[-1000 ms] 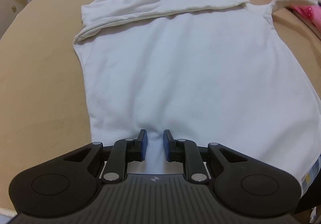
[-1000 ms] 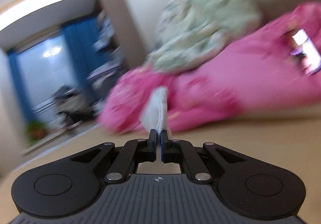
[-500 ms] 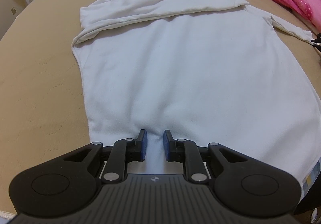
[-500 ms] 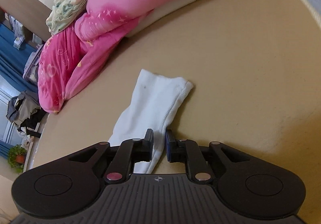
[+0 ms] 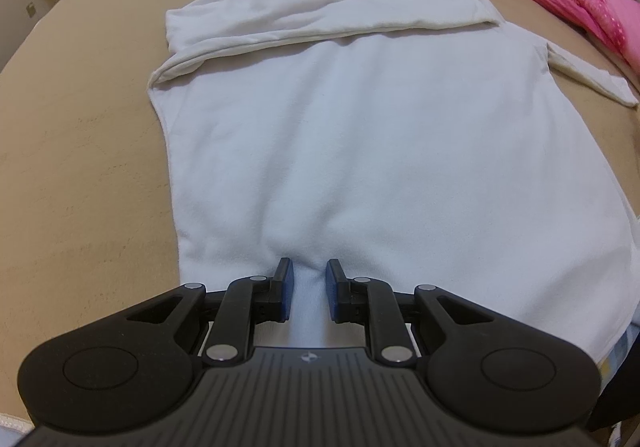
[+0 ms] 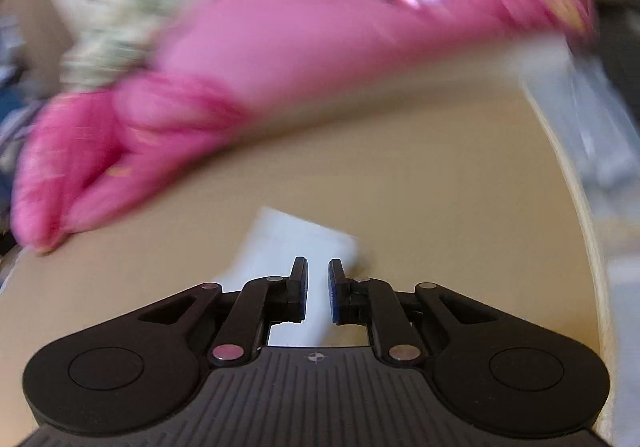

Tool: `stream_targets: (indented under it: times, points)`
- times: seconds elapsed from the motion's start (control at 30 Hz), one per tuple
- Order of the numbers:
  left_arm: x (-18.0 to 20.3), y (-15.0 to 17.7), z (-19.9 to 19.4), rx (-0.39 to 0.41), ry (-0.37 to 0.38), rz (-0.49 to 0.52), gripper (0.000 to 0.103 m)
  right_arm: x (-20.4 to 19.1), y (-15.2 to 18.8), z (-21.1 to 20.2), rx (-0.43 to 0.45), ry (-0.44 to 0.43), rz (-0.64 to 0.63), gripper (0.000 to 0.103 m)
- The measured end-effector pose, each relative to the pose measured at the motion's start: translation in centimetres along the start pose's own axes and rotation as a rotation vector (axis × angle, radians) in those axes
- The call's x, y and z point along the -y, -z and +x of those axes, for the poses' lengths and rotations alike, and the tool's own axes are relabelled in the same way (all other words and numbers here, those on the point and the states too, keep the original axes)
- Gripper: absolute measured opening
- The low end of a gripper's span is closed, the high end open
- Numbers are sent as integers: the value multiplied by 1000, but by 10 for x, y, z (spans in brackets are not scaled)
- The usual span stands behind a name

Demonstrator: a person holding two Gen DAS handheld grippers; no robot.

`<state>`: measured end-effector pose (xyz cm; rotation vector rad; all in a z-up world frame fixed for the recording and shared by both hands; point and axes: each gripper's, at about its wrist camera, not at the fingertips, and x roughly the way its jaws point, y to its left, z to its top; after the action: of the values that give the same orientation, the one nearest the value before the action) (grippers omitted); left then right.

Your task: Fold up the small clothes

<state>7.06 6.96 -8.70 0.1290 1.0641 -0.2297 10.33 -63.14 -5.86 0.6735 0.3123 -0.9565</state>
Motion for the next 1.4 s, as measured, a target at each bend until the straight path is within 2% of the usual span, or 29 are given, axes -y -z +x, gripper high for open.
stream_targets:
  times: [0.03,0.1,0.13,0.2,0.27,0.33,0.37,0.5,0.57,0.6,0.63,0.67,0.73,0.77,0.83,0.87,0.9,0.93,0.97,1.0,1.03,1.07,1.13,1.17,1.2,1.3,1.4]
  points:
    - [-1,-1,0,1,1,-3,19,-17,5,-16,-1,-88,-52,13]
    - [-3,-4,-3,11,2,-20,20,-58,25,-54,-60,-322,-143,13]
    - [-4,-5,-5,22,2,-30,20,-76,40,-73,-120,-446,-169,13]
    - [-8,-9,-12,62,-13,-56,20,-102,76,-101,-262,-633,-182,14]
    - [-17,-14,-22,115,-20,-105,20,-126,118,-121,-422,-751,-194,21]
    - [-29,-20,-30,152,-16,-162,20,-148,167,-133,-563,-804,-224,33]
    - [-35,-22,-34,170,-20,-190,20,-158,188,-136,-613,-802,-247,34]
    - [-71,-32,-56,251,-86,-328,20,-182,240,-132,-700,-685,-220,40]
    - [-93,-35,-69,294,-150,-416,20,-190,251,-133,-668,-629,-193,38]
    - [-104,-36,-75,317,-197,-460,20,-196,253,-137,-637,-604,-189,33]
    - [-114,-37,-80,332,-256,-498,20,-202,256,-144,-610,-589,-195,7]
    - [-123,-38,-83,340,-325,-532,20,-212,259,-154,-572,-577,-220,5]
    - [-141,-38,-90,338,-468,-604,20,-232,270,-187,-439,-538,-297,5]
    - [-150,-36,-93,335,-517,-642,20,-250,279,-209,-380,-547,-335,4]
    - [-173,-29,-100,330,-593,-740,20,-287,303,-246,-356,-631,-369,4]
    - [-183,-25,-104,327,-614,-781,20,-308,321,-270,-368,-716,-391,4]
    - [-195,-21,-107,321,-629,-828,20,-333,346,-304,-419,-880,-424,4]
    - [-207,-15,-110,315,-637,-882,20,-350,368,-332,-509,-1052,-453,6]
    - [-218,-10,-113,310,-636,-926,20,-367,394,-362,-711,-1276,-478,9]
    - [-229,-4,-116,303,-629,-972,20,-379,416,-384,-918,-1419,-497,9]
    - [-240,1,-119,296,-613,-1009,20,-384,434,-404,-1046,-1483,-517,9]
    - [-249,5,-119,286,-589,-1040,20,-383,444,-421,-1069,-1483,-555,10]
    - [-262,16,-121,269,-531,-1089,20,-371,449,-439,-1065,-1437,-646,20]
    - [-269,19,-119,255,-482,-1117,20,-366,445,-437,-1077,-1422,-671,20]
    - [-274,21,-114,238,-434,-1143,20,-354,433,-434,-1050,-1397,-715,20]
    - [-299,30,-97,181,-266,-1242,20,-313,379,-414,-847,-1314,-896,20]
    - [-324,44,-78,136,-123,-1345,21,-251,314,-381,-709,-1195,-984,24]
